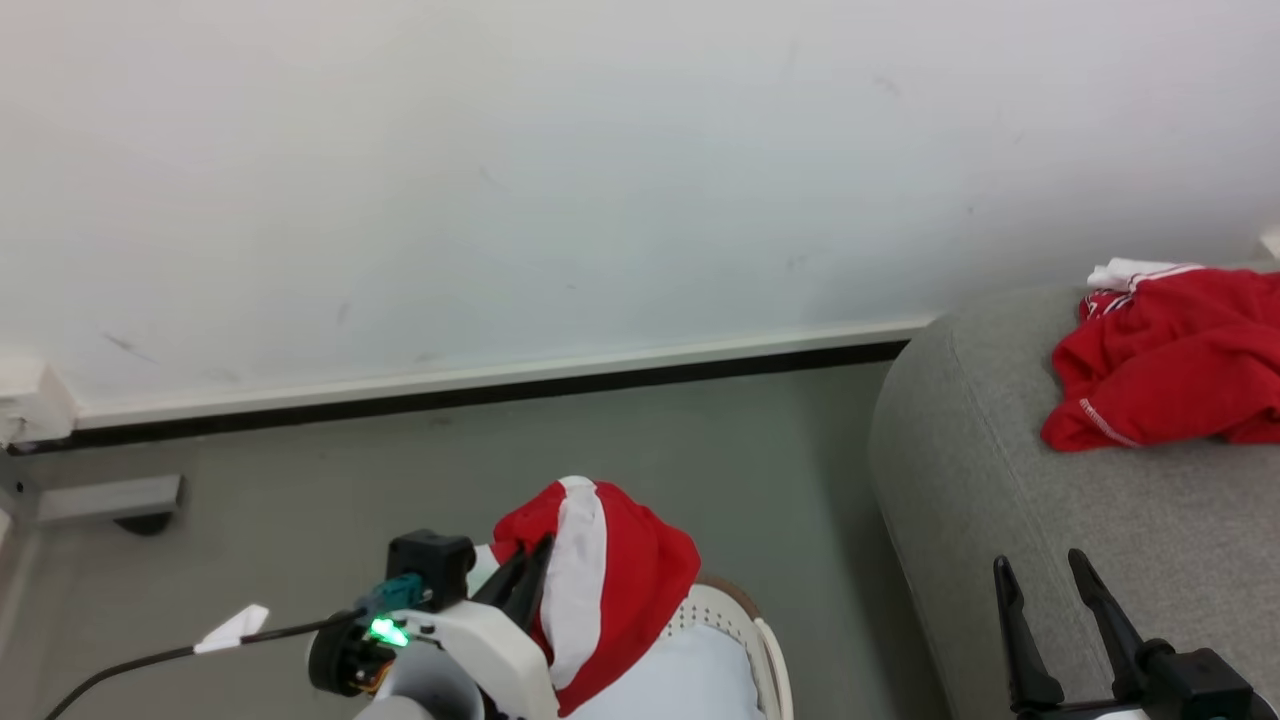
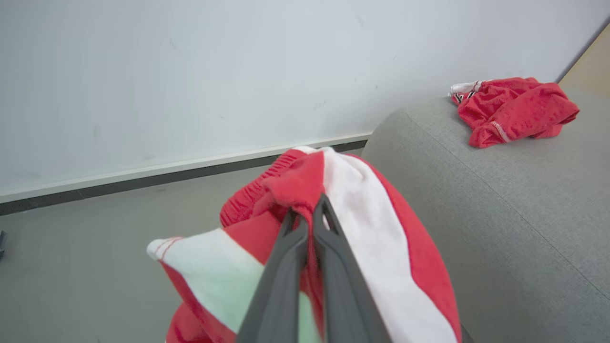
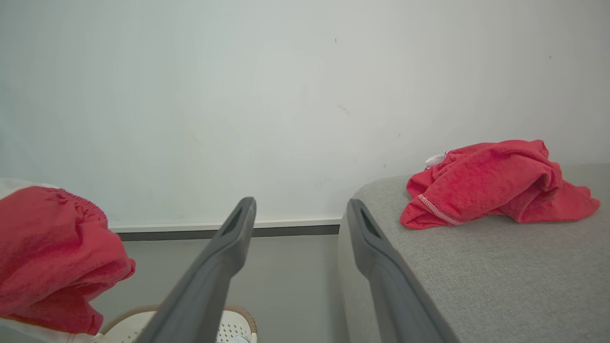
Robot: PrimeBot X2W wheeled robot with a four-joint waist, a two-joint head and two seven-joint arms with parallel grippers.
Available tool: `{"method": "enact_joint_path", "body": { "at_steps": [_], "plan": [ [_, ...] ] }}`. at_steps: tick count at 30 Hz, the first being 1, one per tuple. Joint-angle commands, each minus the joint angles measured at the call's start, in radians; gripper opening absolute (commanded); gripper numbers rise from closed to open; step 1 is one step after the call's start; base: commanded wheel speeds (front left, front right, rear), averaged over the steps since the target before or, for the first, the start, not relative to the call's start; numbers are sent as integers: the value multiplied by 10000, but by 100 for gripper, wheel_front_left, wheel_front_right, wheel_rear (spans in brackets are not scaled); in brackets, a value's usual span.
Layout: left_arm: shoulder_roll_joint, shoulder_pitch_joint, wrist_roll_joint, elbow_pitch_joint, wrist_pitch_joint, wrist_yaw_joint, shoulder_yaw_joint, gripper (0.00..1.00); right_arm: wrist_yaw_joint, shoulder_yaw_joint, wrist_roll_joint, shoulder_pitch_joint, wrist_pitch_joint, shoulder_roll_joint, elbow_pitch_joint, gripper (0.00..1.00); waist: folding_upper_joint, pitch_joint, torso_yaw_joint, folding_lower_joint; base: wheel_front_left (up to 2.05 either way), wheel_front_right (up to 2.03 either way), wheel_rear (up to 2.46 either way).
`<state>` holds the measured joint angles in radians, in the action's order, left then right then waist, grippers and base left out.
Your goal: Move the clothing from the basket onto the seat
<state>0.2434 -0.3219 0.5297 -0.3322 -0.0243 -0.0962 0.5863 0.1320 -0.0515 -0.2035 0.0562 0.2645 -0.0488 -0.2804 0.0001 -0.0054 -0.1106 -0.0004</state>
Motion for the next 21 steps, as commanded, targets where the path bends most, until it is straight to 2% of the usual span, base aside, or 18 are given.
{"method": "enact_joint_path", "body": {
  "at_steps": [1,7,21],
  "plan": [
    [130,206,112,211,34,-84,-55,0,-26,17,72,-163,-5,-33,17,100,-1,-254,78,4,0,0,0],
    [657,548,148,1558,460,-536,-288,0,-26,-74,86,-456,-5,-31,29,100,-1,-574,40,4,0,0,0],
    [1350,853,132,2998,1009,-994,-513,0,-26,-175,33,-952,-5,-31,99,100,-1,-1037,-44,4,0,0,0]
  ]
}}
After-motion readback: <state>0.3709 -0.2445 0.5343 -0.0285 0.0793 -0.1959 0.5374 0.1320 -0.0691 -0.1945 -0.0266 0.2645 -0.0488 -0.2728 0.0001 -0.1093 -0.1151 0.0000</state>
